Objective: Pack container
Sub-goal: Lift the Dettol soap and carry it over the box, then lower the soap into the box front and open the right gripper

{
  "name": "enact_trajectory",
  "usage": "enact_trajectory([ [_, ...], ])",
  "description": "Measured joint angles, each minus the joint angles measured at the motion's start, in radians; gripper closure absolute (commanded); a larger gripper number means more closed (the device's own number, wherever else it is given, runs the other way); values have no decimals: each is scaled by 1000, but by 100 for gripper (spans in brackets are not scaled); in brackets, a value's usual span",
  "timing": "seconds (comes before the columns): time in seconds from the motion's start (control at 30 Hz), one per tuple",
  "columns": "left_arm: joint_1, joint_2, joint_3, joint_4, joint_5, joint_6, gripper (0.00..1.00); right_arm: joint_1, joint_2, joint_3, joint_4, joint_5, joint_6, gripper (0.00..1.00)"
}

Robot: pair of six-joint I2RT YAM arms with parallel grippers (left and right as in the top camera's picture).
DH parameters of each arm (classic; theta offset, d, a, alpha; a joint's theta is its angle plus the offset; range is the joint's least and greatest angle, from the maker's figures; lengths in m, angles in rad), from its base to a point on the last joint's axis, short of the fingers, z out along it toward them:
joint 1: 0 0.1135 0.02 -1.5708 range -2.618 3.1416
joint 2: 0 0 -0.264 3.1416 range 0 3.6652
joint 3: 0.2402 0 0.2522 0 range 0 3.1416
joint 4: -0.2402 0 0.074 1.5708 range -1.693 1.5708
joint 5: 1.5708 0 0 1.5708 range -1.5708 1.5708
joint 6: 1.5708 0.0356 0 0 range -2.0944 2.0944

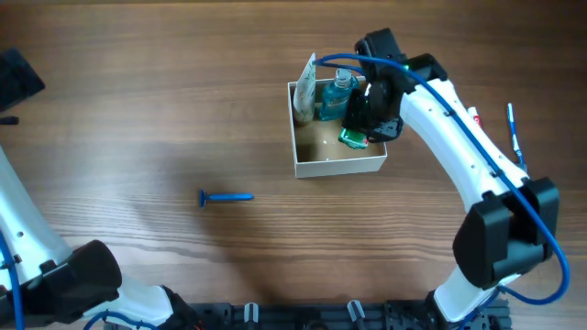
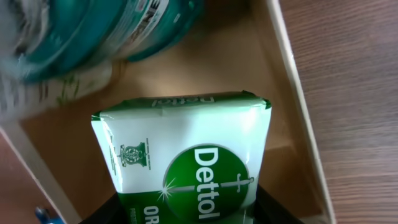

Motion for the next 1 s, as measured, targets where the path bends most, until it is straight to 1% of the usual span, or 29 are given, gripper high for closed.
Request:
enact_trajectory([
  [0.2,0,0,0,0,0,0,0,0,4,-1,71,5,167,72],
  [0.47,0,0,0,0,0,0,0,0,4,-1,23,5,288,73],
  [0.6,0,0,0,0,0,0,0,0,4,-1,21,5,352,66],
  [0.67,0,0,0,0,0,0,0,5,4,-1,21,5,385,66],
  [0.83,0,0,0,0,0,0,0,41,4,-3,29,5,428,63],
  [1.0,0,0,0,0,0,0,0,66,4,-3,47,5,457,62],
])
